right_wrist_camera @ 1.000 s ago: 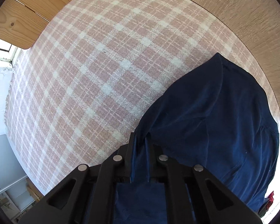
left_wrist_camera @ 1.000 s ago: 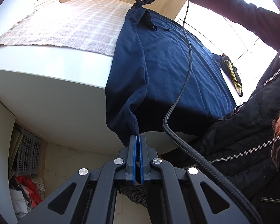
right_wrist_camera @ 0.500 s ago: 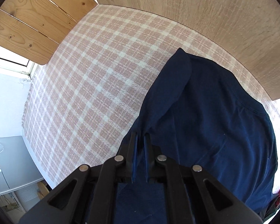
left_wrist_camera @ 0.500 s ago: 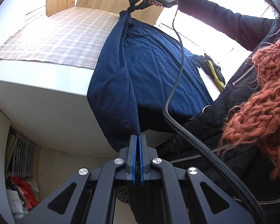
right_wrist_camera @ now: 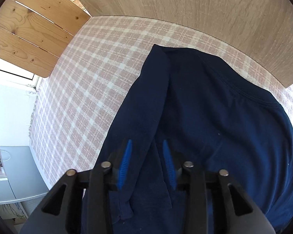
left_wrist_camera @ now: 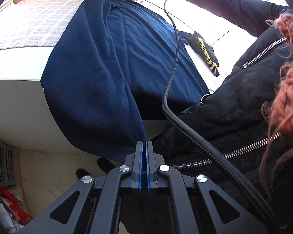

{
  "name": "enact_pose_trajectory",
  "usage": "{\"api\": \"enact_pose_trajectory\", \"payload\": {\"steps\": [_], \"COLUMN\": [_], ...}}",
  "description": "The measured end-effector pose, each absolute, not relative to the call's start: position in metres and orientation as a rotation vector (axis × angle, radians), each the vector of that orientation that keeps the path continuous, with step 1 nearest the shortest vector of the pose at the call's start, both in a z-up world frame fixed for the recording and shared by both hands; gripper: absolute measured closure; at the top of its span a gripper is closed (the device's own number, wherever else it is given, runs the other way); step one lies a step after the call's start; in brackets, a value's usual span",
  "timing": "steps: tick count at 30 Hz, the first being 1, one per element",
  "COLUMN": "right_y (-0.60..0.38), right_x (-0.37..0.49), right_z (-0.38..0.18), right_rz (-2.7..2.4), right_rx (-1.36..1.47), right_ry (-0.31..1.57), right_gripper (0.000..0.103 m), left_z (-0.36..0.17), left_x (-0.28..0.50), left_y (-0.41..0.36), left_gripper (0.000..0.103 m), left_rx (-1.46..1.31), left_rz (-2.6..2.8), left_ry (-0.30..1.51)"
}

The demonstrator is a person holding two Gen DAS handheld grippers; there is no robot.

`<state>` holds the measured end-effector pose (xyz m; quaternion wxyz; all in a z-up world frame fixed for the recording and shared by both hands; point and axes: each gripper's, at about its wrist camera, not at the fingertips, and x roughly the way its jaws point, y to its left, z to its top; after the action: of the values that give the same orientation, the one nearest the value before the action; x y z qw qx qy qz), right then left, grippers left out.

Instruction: Fold clothes

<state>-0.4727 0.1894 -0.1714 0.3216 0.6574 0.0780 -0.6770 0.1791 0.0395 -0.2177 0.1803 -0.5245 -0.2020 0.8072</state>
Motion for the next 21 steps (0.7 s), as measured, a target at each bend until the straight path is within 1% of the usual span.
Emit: {"api": "enact_pose_trajectory", "payload": {"steps": [3, 7, 8, 9, 10, 12, 17, 21], "right_y": [0.171, 0.169, 0.17, 0.171, 0.172, 0.176, 0.196, 0.199], "right_x": [-0.462, -0.458, -0.459, -0.46, -0.461, -0.459, -0.452, -0.439], "right_z": [-0.189, -0.198, -0.198, -0.198, -0.196, -0.191, -0.193, -0.2], "right_rz": [-1.707, -1.691, -1.691, -1.69, -1.693, -1.688, -1.578, -1.54], "right_rx": [1.716, 1.729, 1.732, 1.736, 1.736, 1.746, 1.828, 1.836], "right_ry": [0.28, 0.223, 0.201, 0.179, 0.181, 0.186, 0.043, 0.055], "right_gripper": [0.054, 0.055, 0.064, 0.069, 0.072, 0.071, 0.071, 0.071], "left_z": [-0.217, -0.217, -0.217, -0.217, -0.216, -0.214, -0.211, -0.212], "left_x": [0.182, 0.182, 0.182, 0.181, 0.181, 0.181, 0.18, 0.179], "left_y": [0.03, 0.025, 0.024, 0.024, 0.023, 0.021, 0.019, 0.02], "left_gripper": [0.101, 0.101, 0.101, 0.101, 0.101, 0.101, 0.101, 0.101], "left_rx": [-1.49, -1.516, -1.522, -1.527, -1.526, -1.52, -1.52, -1.528], "left_rz": [2.305, 2.314, 2.314, 2.314, 2.315, 2.321, 2.329, 2.326], "left_ry": [-0.611, -0.609, -0.605, -0.601, -0.598, -0.594, -0.589, -0.58]}}
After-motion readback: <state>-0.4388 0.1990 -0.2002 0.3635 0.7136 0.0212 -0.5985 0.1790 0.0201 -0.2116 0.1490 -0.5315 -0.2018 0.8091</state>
